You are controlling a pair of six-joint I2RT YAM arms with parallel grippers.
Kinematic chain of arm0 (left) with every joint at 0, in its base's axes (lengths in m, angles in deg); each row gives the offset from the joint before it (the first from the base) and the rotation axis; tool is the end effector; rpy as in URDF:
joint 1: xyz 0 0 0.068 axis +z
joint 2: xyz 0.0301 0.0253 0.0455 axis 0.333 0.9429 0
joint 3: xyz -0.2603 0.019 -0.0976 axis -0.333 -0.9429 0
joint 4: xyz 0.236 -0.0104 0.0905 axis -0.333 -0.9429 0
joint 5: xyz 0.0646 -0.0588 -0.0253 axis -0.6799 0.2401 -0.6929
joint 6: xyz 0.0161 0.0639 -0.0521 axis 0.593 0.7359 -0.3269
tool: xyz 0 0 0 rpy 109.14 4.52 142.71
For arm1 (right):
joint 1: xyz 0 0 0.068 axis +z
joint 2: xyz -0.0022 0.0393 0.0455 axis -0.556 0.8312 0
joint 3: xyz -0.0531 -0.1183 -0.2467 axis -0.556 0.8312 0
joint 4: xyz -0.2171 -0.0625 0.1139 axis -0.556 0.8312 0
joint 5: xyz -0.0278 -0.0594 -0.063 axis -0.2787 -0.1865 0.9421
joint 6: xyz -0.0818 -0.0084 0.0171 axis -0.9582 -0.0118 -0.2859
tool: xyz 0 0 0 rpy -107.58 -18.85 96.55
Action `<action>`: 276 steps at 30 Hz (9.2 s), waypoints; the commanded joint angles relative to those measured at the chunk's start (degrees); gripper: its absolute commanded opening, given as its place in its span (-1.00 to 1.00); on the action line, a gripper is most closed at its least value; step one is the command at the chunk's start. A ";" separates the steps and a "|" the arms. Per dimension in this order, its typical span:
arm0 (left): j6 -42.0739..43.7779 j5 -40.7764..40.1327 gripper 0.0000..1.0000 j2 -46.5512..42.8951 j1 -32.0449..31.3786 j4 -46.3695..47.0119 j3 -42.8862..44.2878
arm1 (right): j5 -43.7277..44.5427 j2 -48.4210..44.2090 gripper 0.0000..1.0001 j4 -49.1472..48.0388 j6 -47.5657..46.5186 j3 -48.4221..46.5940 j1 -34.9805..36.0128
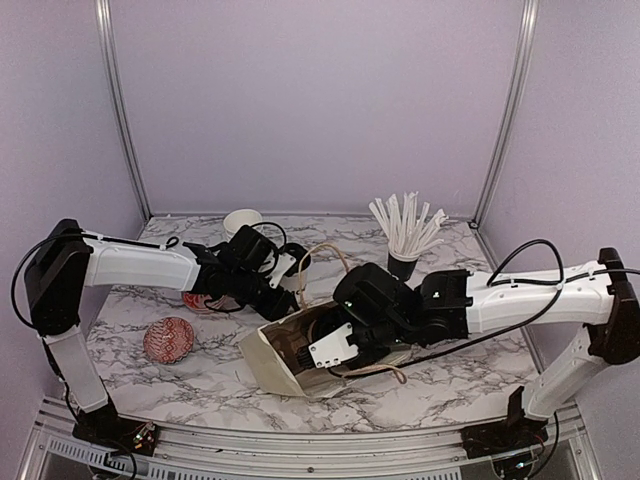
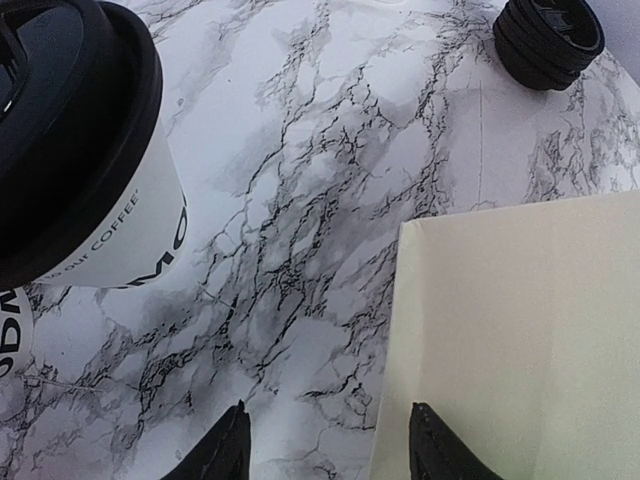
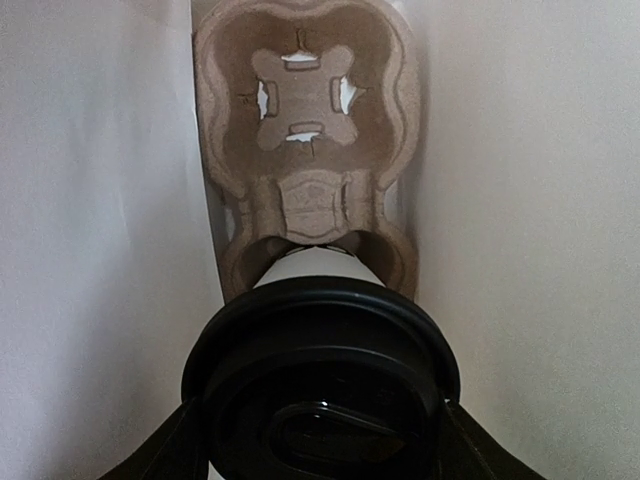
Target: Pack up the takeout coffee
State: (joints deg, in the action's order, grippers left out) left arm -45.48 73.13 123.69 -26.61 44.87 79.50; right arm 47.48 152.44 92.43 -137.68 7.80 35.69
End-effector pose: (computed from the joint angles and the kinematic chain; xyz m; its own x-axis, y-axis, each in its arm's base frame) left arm 0.2726 -0.3015 0.1801 -0.5370 0.4803 -0.6935 0.7661 0.6217 -0.1627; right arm 0.1352 0.3032 0.2329 0.5520 -0.8212 -0.1447 -0.6955 -0.3577 -0.6232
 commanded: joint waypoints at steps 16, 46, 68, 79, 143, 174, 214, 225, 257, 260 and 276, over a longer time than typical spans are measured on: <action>-0.58 12.21 0.10 2.47 -1.01 1.45 1.48 | -3.60 4.35 0.24 10.49 3.20 -9.97 -0.96; 5.63 14.66 0.23 -3.37 0.78 -1.24 -1.86 | -22.79 14.09 0.17 30.69 5.13 -18.17 -4.27; 9.26 10.42 0.33 -16.47 6.42 -14.94 3.23 | -27.30 12.71 0.97 39.38 4.54 -31.73 -6.41; 8.25 5.23 0.33 -24.12 6.43 -19.50 7.02 | -26.91 10.91 0.97 36.95 7.06 -35.55 -13.74; 10.78 -11.78 0.42 19.72 4.35 -33.58 46.75 | -31.41 4.50 0.97 47.90 0.39 -46.43 -15.32; 4.35 -17.27 0.60 25.15 4.93 -34.82 51.75 | -30.96 4.06 0.97 47.90 0.59 -44.23 -14.98; 0.87 -16.13 0.45 -5.84 -3.56 -38.30 15.15 | -29.89 3.26 0.97 47.67 0.13 -48.07 -13.48; -0.34 -21.97 0.82 -13.24 -7.46 -39.19 9.47 | -29.22 2.12 0.97 46.00 -1.69 -55.47 -12.55; -0.75 -21.85 0.70 -19.10 -7.50 -46.27 10.67 | -51.41 12.14 -0.78 42.02 5.45 -45.95 -31.06; -0.77 -19.79 0.68 -14.84 -7.46 -48.56 13.58 | -50.32 10.98 -1.00 41.26 6.49 -44.54 -31.51; -7.40 -18.63 0.67 -7.36 -6.32 -52.61 17.74 | -50.43 4.16 -0.98 36.29 11.07 -37.11 -32.47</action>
State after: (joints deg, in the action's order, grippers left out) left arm -50.55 53.68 115.45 -33.37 -4.73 95.76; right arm -1.94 158.06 129.78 -127.60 -29.38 3.76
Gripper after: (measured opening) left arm 0.834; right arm 0.008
